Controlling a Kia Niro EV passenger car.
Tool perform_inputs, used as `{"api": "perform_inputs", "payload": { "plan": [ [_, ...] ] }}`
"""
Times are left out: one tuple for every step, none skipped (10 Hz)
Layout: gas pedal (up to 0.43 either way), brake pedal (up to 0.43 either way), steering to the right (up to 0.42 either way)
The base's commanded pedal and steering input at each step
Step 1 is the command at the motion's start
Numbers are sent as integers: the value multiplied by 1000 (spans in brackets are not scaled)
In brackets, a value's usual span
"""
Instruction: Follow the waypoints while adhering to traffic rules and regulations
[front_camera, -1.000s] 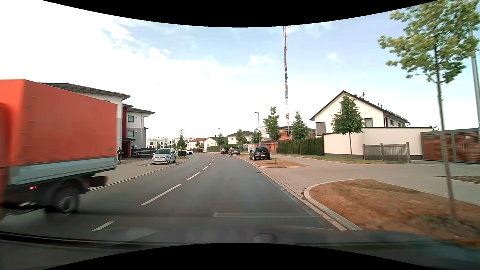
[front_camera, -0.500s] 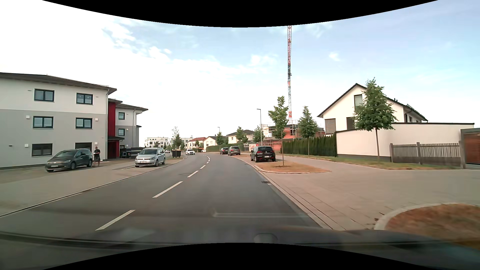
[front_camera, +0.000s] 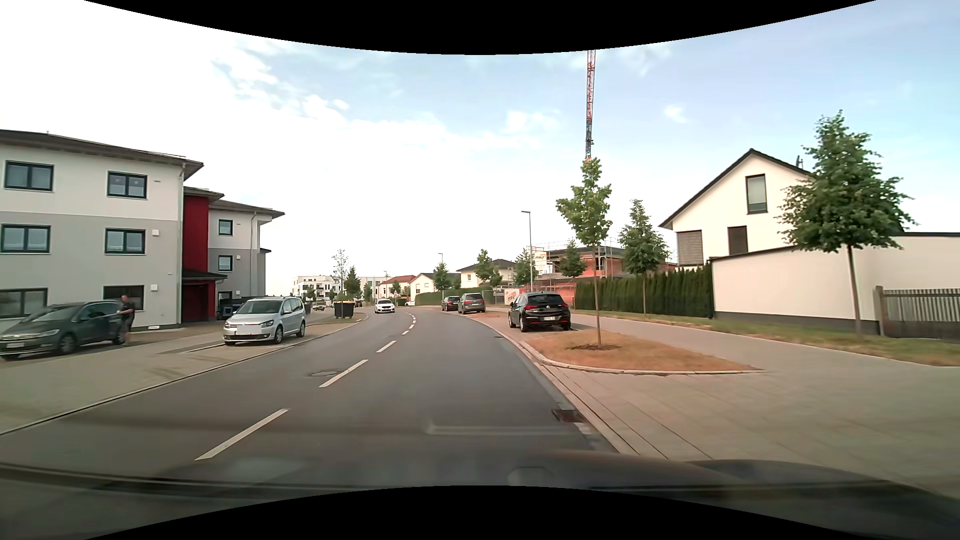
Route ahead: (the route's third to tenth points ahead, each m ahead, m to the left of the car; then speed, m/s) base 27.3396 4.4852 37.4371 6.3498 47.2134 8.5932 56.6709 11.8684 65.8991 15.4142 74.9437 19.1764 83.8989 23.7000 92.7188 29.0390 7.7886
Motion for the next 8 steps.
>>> {"api": "perform_inputs", "payload": {
  "plan": [
    [169,0,-30],
    [157,0,-30],
    [157,0,-31],
    [118,0,-31],
    [118,0,-32],
    [110,0,-32],
    [110,0,-32],
    [110,0,-30]
  ]
}}
